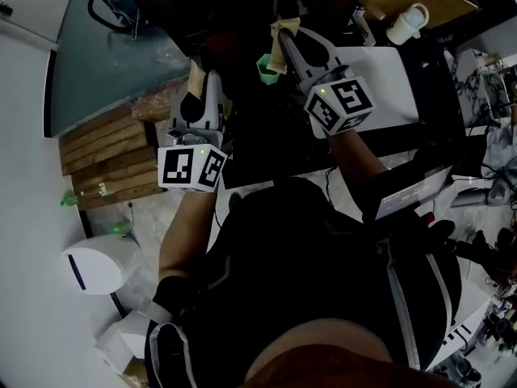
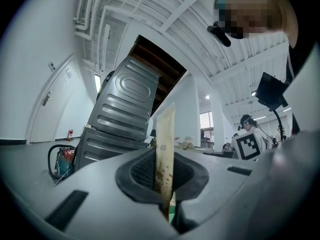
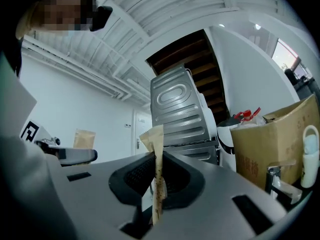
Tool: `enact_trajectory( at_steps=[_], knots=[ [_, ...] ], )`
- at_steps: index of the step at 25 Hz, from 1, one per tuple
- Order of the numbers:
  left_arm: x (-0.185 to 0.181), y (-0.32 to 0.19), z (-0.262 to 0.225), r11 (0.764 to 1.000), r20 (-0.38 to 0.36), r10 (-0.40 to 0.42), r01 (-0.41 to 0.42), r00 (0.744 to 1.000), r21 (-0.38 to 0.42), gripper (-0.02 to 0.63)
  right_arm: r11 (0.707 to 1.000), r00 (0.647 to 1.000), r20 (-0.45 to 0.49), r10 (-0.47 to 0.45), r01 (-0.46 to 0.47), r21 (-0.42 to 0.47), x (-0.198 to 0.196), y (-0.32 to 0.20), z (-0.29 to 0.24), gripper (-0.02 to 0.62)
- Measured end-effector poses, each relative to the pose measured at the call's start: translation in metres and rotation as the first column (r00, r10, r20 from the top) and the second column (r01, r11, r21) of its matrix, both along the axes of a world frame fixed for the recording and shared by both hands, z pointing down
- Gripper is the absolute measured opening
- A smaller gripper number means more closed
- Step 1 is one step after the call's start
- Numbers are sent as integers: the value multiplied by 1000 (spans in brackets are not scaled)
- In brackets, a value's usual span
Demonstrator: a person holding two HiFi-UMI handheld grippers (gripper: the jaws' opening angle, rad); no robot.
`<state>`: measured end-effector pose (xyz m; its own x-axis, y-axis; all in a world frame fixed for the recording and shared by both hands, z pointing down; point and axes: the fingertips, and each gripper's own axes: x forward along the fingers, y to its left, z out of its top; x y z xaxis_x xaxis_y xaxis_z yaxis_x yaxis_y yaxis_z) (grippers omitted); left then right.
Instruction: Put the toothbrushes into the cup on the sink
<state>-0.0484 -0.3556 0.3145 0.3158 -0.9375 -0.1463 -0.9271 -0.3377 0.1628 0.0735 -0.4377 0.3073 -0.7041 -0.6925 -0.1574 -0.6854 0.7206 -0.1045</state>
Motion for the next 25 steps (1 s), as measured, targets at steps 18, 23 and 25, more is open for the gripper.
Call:
enact_trajectory(
  at_steps=[18,23,25],
  knots=[
    [8,-20,52,990,8,-83,84,997,-112,12,996,997,-4,-76,75,-54,-15,-45,89,44],
    [9,-20,58,985,4,-91,90,996,-148,12,991,995,-10,-96,94,-91,-19,-43,117,44],
    [9,-21,60,984,4,-95,94,996,-151,12,991,996,-11,-91,89,-101,-19,-44,124,44]
  ],
)
